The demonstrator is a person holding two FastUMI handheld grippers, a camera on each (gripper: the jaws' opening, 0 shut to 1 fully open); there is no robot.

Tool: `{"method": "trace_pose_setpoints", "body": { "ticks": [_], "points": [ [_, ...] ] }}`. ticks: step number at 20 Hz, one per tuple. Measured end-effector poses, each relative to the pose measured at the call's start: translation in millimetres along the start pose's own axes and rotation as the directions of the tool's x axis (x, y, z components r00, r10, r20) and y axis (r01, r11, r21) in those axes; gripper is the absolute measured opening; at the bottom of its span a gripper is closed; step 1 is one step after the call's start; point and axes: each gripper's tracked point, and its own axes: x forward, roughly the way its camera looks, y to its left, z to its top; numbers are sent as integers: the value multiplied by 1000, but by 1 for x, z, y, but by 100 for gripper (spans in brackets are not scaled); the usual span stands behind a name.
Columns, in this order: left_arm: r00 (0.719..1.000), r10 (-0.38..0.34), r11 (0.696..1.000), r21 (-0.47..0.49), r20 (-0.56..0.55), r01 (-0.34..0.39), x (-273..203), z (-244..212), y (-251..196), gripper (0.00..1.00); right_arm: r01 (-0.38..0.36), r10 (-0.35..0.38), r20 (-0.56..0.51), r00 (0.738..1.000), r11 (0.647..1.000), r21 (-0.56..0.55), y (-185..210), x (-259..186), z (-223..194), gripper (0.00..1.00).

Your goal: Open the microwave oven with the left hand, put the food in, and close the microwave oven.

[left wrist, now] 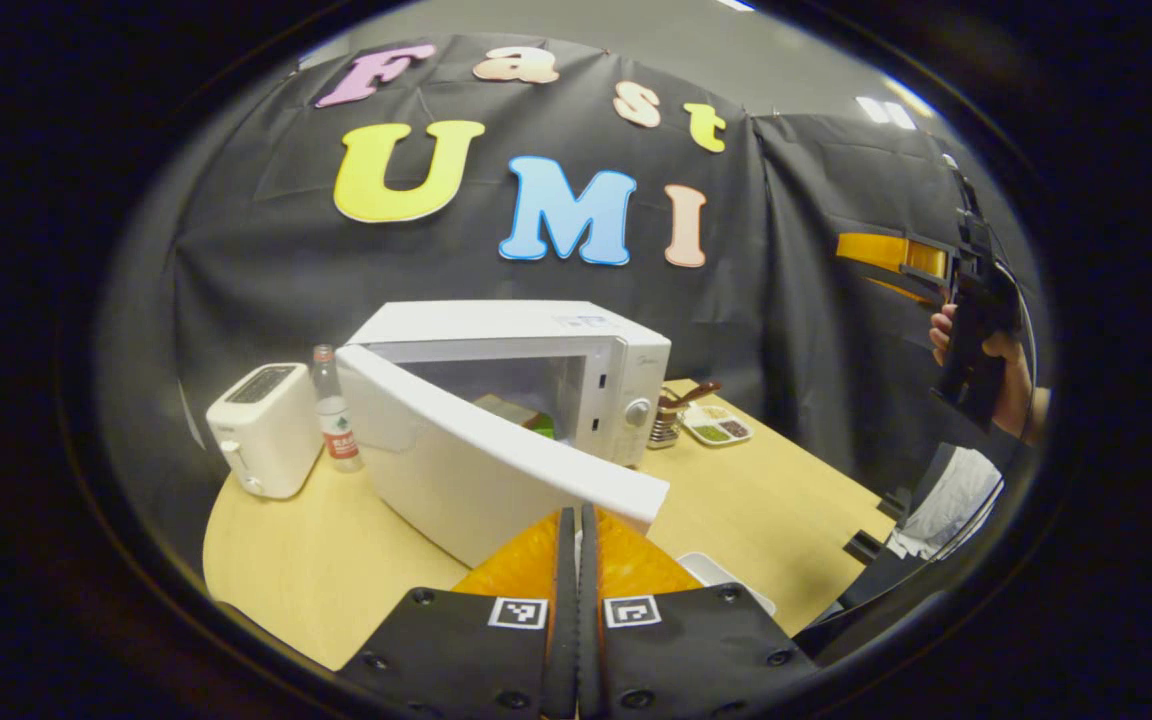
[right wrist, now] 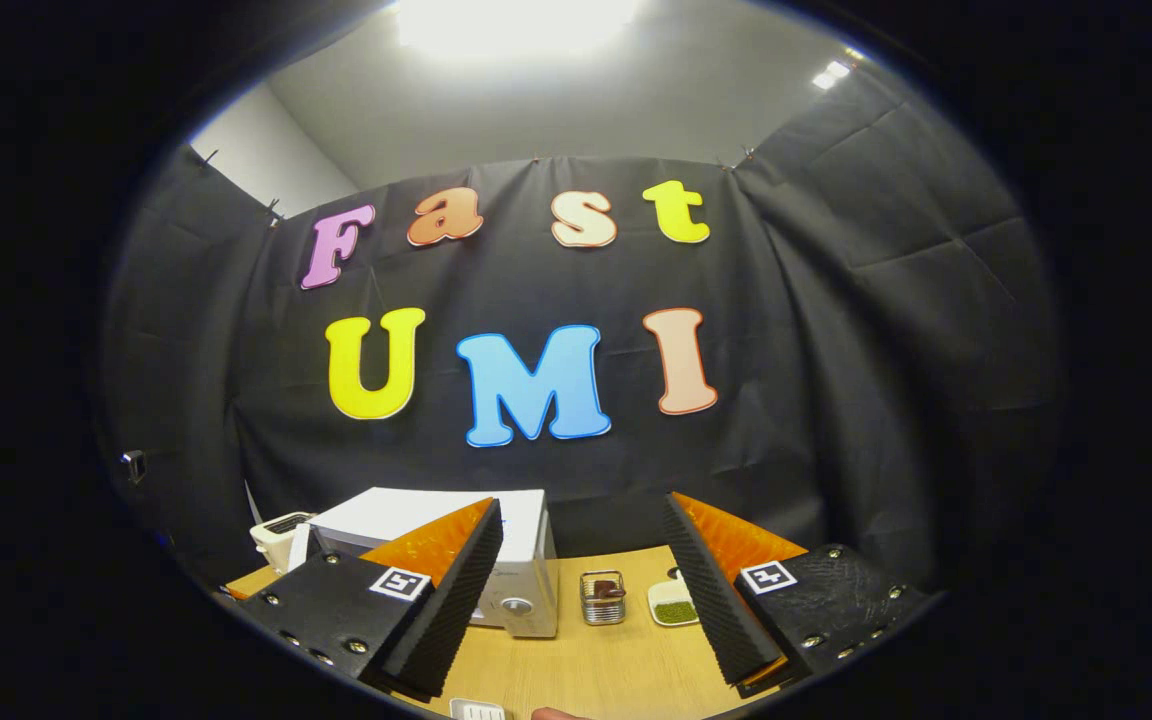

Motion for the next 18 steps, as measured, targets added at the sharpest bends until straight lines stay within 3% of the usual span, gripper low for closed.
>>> {"method": "trace_pose_setpoints", "body": {
  "ticks": [4, 10, 18],
  "points": [
    [999, -33, 999, 22, -9, 33, 31, 10, -9, 6, 49, -49, -1, 999, 999, 6, -23, 7, -5, 97],
    [998, -58, 998, 37, -21, 59, 63, 18, -18, 7, 33, -33, 0, 999, 999, -21, -21, 20, -5, 97],
    [1000, 12, 1000, -27, -21, -12, 111, 33, -6, 7, -44, 45, 11, 999, 996, -81, 5, 46, -5, 97]
  ]
}}
